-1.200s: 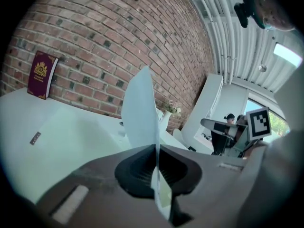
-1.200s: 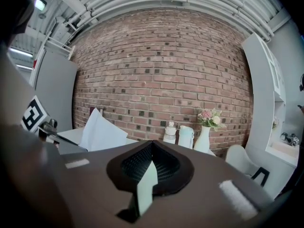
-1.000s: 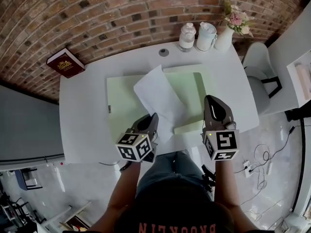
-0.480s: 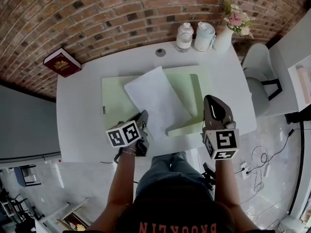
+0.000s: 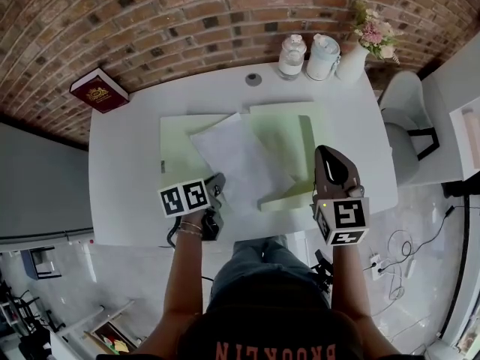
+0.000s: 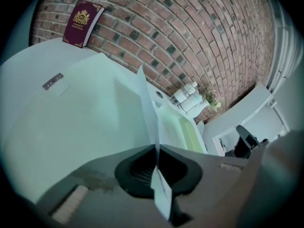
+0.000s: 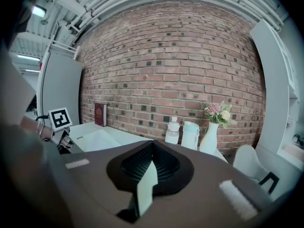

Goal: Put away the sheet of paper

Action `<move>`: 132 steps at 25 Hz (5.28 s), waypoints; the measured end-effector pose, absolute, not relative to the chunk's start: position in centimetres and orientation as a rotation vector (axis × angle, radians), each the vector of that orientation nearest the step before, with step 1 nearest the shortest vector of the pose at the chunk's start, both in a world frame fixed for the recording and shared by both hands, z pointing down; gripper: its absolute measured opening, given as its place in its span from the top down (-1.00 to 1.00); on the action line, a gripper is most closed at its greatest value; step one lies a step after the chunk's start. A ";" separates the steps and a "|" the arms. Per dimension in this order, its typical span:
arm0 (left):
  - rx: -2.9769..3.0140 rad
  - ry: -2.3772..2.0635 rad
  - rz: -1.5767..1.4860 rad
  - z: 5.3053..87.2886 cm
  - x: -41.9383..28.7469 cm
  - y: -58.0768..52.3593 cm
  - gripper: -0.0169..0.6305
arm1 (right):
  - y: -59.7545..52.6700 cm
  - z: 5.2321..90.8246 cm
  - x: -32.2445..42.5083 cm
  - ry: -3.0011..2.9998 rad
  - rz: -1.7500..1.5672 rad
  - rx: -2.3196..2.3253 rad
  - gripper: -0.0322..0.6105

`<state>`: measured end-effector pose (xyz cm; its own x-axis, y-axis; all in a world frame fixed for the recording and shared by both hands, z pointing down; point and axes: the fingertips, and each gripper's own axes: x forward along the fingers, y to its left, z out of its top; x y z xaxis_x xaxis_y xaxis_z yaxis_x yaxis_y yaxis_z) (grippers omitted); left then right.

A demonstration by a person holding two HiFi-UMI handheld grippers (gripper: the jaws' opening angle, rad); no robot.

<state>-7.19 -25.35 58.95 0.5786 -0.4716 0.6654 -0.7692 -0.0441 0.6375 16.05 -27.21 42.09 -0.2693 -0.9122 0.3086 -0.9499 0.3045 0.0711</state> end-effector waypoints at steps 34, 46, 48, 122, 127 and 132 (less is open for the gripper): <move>1.700 -0.788 0.607 62.4 -3.2 -29.7 0.95 | -27.5 43.2 17.1 -2.233 0.202 1.682 0.89; 1.727 -0.744 0.682 63.9 0.7 -30.5 0.95 | -27.2 44.1 19.4 -2.191 0.225 1.708 0.89; 1.734 -0.738 0.687 64.1 1.4 -30.6 0.95 | -27.2 44.2 19.7 -2.184 0.230 1.714 0.89; 2.435 -1.361 0.364 43.2 -5.1 -27.5 0.96 | -19.2 37.6 19.0 -2.153 0.090 1.949 0.90; 2.574 -1.388 0.284 39.6 -6.7 -25.4 0.96 | -16.4 36.2 17.2 -2.129 0.051 2.003 0.90; 2.643 -1.408 0.103 35.9 -8.0 -23.7 0.96 | -14.3 34.0 16.4 -2.106 -0.026 2.055 0.90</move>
<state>-8.02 -23.73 35.94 0.5581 -0.8198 0.1280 -0.8297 -0.5500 0.0955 16.39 -14.33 33.97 -0.0146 -0.9915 0.1292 -0.9880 0.0341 0.1506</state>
